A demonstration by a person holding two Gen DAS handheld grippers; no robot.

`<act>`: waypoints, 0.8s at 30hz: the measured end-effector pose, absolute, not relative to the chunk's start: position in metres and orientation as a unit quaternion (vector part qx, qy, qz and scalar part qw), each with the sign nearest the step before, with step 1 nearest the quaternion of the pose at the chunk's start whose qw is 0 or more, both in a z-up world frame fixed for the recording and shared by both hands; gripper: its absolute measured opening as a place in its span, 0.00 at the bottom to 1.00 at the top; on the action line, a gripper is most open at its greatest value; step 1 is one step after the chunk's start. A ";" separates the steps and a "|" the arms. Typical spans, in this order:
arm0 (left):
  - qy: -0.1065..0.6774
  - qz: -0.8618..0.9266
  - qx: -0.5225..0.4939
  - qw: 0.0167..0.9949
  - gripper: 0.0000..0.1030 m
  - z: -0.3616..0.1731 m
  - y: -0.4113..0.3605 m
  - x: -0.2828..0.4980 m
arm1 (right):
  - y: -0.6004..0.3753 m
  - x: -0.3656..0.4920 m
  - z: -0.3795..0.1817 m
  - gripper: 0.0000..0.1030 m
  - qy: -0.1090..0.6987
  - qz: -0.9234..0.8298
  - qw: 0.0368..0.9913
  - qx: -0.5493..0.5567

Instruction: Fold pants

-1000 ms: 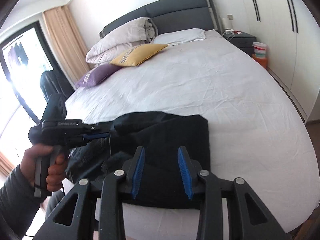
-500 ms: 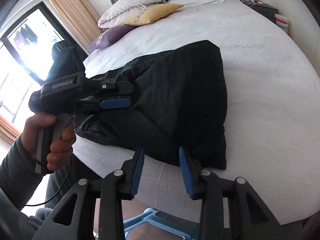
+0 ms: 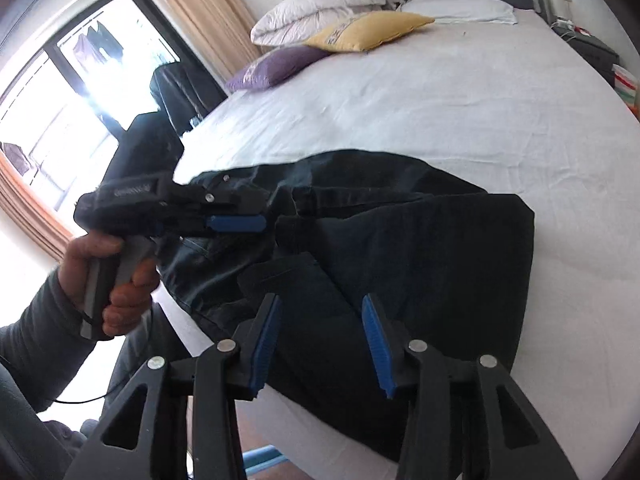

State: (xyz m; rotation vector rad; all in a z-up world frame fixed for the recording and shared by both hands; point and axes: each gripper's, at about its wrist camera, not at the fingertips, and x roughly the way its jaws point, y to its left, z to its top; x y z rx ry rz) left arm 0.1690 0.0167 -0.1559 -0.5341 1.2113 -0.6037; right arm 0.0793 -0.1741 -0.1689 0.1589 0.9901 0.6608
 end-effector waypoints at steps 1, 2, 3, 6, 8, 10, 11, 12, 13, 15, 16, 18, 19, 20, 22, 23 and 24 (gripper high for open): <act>0.557 -0.275 -0.242 0.745 0.63 -0.157 0.018 0.172 | -0.174 0.086 -0.173 0.46 0.478 0.325 0.813 0.071; 0.563 -0.273 -0.239 0.743 0.63 -0.160 0.018 0.173 | -0.173 0.093 -0.178 0.47 0.490 0.340 0.799 0.070; 0.568 -0.269 -0.236 0.741 0.63 -0.163 0.016 0.174 | -0.173 0.097 -0.183 0.49 0.503 0.353 0.786 0.071; 0.590 -0.255 -0.225 0.732 0.63 -0.175 0.015 0.168 | -0.169 0.106 -0.196 0.52 0.527 0.385 0.755 0.066; 0.593 -0.251 -0.225 0.731 0.63 -0.180 0.022 0.162 | -0.167 0.111 -0.203 0.52 0.537 0.403 0.738 0.069; 0.595 -0.249 -0.232 0.728 0.63 -0.181 0.028 0.161 | -0.163 0.115 -0.206 0.48 0.542 0.417 0.726 0.066; 0.598 -0.248 -0.235 0.726 0.63 -0.180 0.030 0.162 | -0.159 0.116 -0.207 0.37 0.543 0.423 0.723 0.063; 0.600 -0.246 -0.234 0.724 0.63 -0.180 0.031 0.163 | -0.154 0.118 -0.208 0.31 0.544 0.427 0.720 0.055; 0.603 -0.245 -0.231 0.723 0.63 -0.181 0.035 0.165 | -0.149 0.118 -0.207 0.23 0.544 0.428 0.721 0.043; 0.611 -0.244 -0.224 0.719 0.64 -0.183 0.035 0.169 | -0.139 0.117 -0.205 0.13 0.536 0.428 0.728 0.020; 0.613 -0.243 -0.222 0.718 0.64 -0.187 0.021 0.174 | -0.137 0.113 -0.201 0.10 0.527 0.430 0.733 0.013; 0.614 -0.241 -0.223 0.718 0.63 -0.188 0.017 0.176 | -0.134 0.100 -0.189 0.08 0.506 0.432 0.747 0.000; 0.615 -0.242 -0.222 0.717 0.62 -0.188 0.016 0.177 | -0.132 0.091 -0.183 0.07 0.492 0.433 0.755 -0.009; 0.616 -0.242 -0.218 0.717 0.62 -0.187 0.014 0.179 | -0.130 0.083 -0.177 0.07 0.481 0.432 0.763 -0.018; 0.618 -0.242 -0.210 0.718 0.62 -0.186 0.011 0.180 | -0.124 0.062 -0.165 0.07 0.455 0.427 0.781 -0.039; 0.618 -0.244 -0.205 0.719 0.60 -0.185 0.008 0.180 | -0.122 0.053 -0.160 0.07 0.443 0.423 0.789 -0.047; 0.619 -0.243 -0.198 0.720 0.57 -0.185 0.005 0.180 | -0.119 0.042 -0.156 0.07 0.433 0.417 0.797 -0.057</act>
